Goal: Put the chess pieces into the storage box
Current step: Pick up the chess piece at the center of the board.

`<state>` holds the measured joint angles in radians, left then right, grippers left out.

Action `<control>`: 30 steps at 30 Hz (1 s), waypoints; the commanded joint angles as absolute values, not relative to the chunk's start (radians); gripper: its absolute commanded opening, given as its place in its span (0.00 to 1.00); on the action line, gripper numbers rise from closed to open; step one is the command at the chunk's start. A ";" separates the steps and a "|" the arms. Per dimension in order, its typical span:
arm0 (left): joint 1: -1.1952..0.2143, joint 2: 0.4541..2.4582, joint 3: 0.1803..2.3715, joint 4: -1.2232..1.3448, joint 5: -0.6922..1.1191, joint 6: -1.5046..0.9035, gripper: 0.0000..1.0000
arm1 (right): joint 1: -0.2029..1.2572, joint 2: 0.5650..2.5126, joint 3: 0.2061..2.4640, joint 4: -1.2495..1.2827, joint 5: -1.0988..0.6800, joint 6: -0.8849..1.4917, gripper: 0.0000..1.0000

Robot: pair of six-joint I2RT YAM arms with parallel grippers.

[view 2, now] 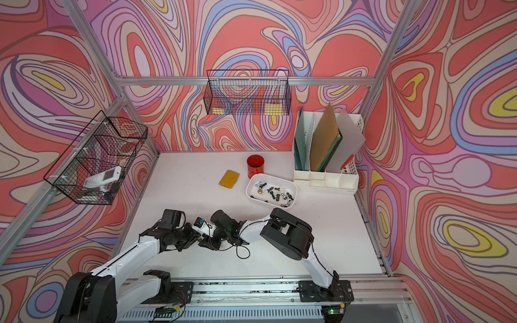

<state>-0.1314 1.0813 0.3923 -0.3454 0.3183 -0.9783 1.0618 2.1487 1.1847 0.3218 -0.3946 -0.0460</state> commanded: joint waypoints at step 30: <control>-0.135 0.953 0.317 -0.384 0.222 -1.013 0.12 | 1.092 2.139 1.166 0.234 -0.189 -0.078 0.21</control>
